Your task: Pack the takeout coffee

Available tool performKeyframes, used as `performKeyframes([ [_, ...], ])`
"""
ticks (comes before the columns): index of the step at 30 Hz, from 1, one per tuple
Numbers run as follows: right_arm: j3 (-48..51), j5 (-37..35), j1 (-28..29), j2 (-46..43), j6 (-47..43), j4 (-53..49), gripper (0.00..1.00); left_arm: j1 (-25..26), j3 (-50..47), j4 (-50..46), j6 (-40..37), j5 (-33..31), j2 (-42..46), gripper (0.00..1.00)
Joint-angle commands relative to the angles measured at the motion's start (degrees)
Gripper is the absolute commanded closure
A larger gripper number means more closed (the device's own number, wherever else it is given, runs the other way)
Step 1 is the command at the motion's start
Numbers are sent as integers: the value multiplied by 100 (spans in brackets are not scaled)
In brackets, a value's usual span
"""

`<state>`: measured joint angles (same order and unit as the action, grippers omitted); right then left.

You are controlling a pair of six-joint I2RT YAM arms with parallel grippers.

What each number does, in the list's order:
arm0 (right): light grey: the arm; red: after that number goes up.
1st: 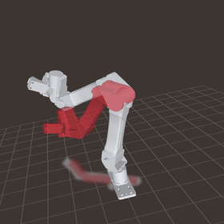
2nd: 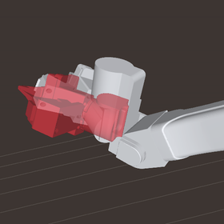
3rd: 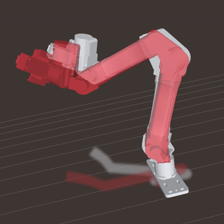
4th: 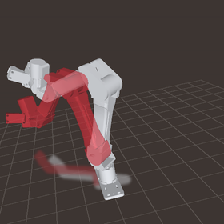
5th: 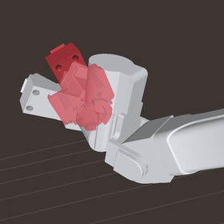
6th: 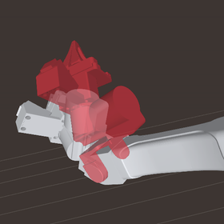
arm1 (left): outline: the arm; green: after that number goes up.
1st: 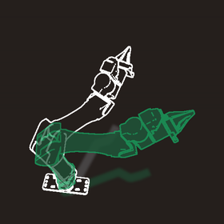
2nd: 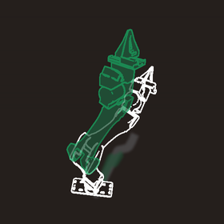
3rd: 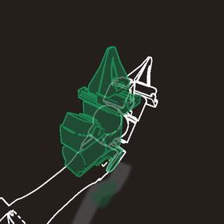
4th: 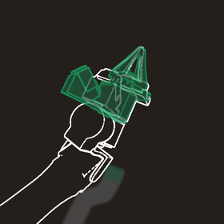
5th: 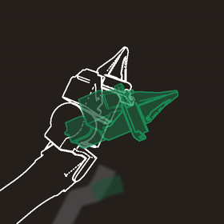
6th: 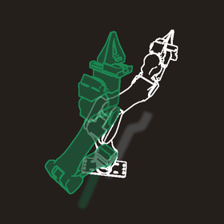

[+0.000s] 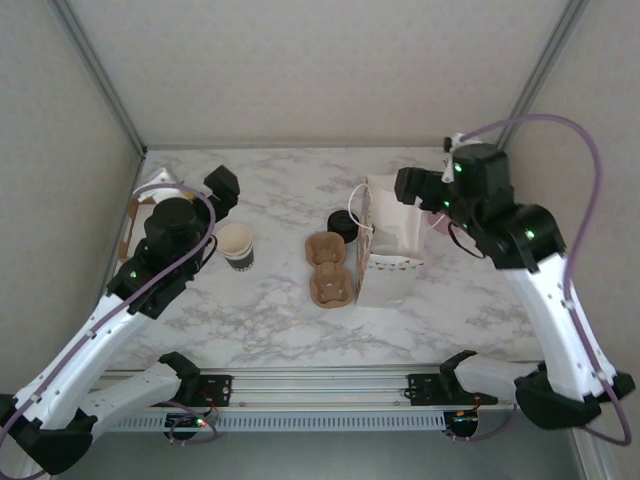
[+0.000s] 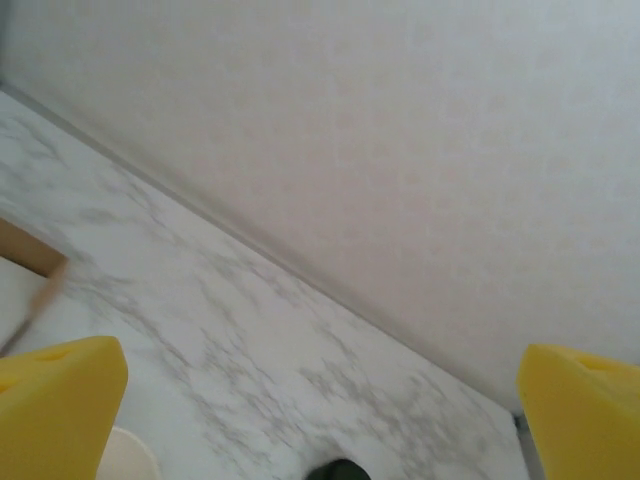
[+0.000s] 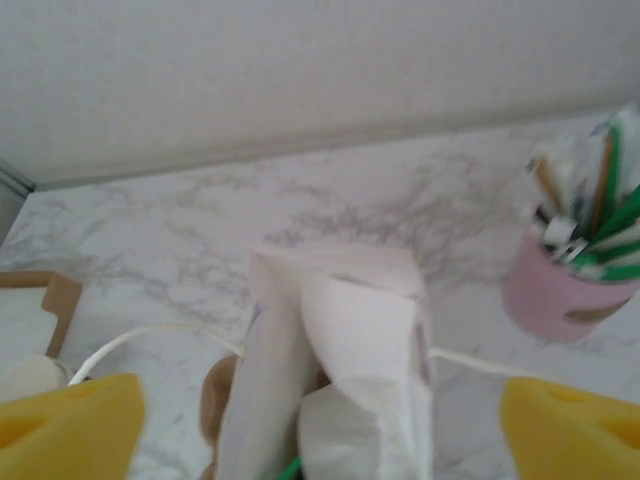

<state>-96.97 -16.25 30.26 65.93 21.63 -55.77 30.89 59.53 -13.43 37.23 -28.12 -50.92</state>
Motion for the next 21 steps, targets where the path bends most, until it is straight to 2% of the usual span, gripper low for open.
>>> performKeyframes([
  [1, 399, -605, 40, -638, -246, 442, 1, -49, -407, 273, -445, -1179, 246, 0],
  [7, 1654, -1278, 35, -1717, -641, 1296, 1, -133, -1212, 543, -488, -2142, 441, 0],
  [12, 2931, -1810, 27, -2219, -1139, 2237, 1, -378, -2123, 1412, -1124, -2241, 330, 0],
  [17, 4074, -2029, -428, -2479, -1261, 2911, 1, -1250, -2973, 2238, -1477, -1684, -81, 0],
  [21, 4901, -1503, -1331, -2718, -937, 3343, 1, -1840, -3572, 3078, -1712, -1185, -320, 0],
])
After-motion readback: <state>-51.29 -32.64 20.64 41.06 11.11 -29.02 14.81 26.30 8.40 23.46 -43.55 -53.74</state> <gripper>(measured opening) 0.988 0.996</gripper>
